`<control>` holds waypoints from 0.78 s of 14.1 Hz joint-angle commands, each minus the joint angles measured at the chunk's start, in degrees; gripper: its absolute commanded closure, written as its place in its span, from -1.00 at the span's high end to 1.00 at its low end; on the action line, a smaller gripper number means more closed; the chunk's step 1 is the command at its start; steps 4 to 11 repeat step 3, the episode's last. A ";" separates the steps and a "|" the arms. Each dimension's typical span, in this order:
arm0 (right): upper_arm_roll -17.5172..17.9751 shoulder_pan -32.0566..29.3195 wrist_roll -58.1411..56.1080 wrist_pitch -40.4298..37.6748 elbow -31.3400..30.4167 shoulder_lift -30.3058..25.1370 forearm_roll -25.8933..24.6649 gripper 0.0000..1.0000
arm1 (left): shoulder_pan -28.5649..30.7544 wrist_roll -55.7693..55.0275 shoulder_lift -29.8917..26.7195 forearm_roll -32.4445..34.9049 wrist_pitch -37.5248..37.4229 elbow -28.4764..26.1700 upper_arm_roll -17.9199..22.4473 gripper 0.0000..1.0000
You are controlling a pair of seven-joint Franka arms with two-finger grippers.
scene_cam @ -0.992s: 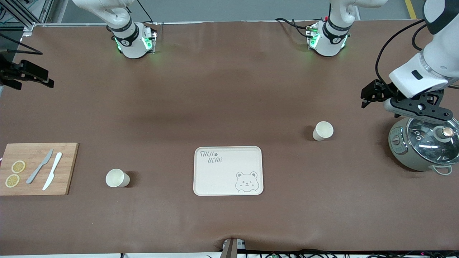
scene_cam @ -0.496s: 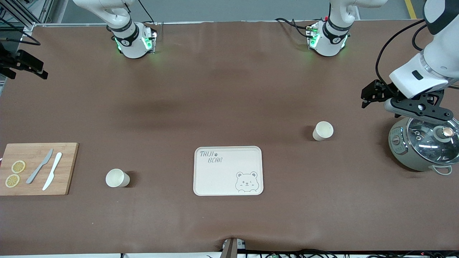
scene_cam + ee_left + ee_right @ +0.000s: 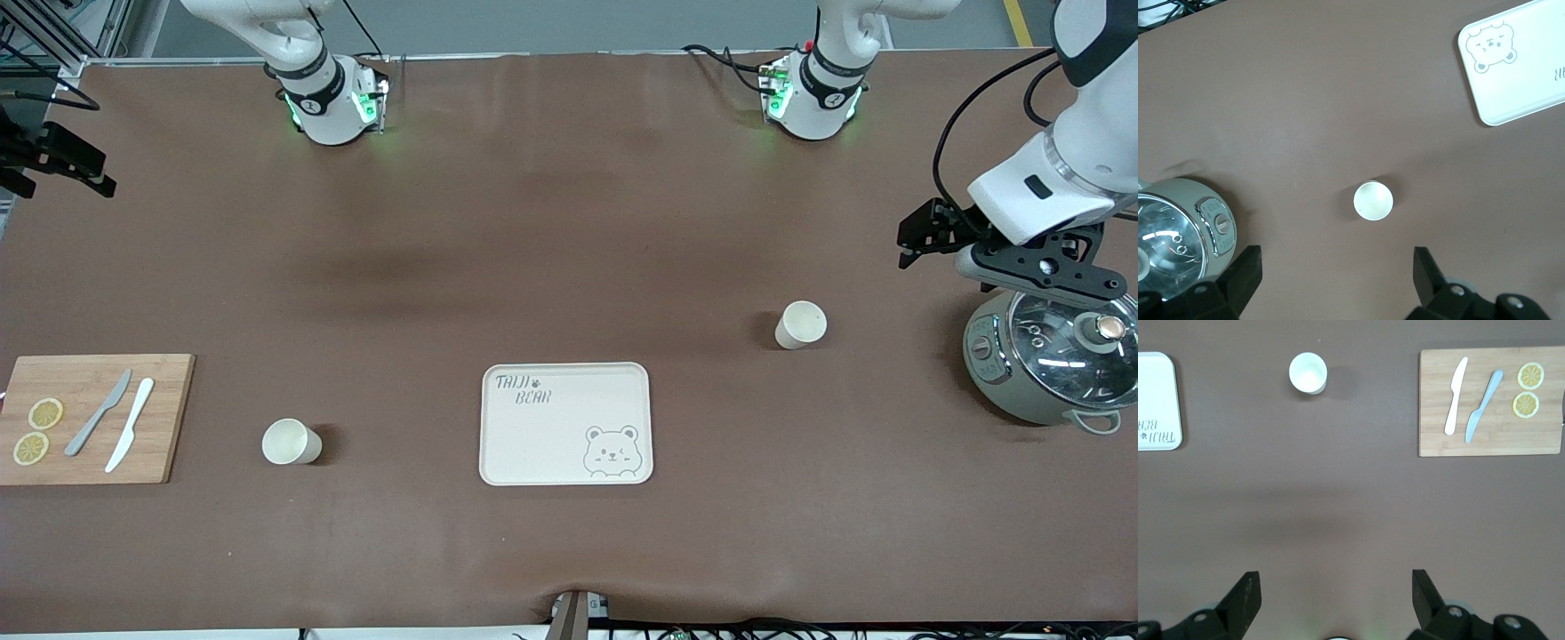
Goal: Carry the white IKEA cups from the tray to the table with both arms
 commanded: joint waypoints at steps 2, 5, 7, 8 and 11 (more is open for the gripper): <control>0.49 -0.93 -0.34 -0.27 1.53 -0.16 -1.17 1.00 | 0.06 -0.17 -0.58 1.16 0.04 -0.41 -0.25 1.00; 0.49 -0.93 -0.25 -0.27 1.97 -0.07 -1.08 1.00 | 0.15 -0.17 -0.58 1.16 0.04 -0.41 -0.25 1.00; 0.49 -0.93 -0.25 -0.27 1.97 -0.07 -1.08 1.00 | 0.15 -0.17 -0.58 1.16 0.04 -0.41 -0.25 1.00; 0.49 -0.93 -0.25 -0.27 1.97 -0.07 -1.08 1.00 | 0.15 -0.17 -0.58 1.16 0.04 -0.41 -0.25 1.00; 0.49 -0.93 -0.25 -0.27 1.97 -0.07 -1.08 1.00 | 0.15 -0.17 -0.58 1.16 0.04 -0.41 -0.25 1.00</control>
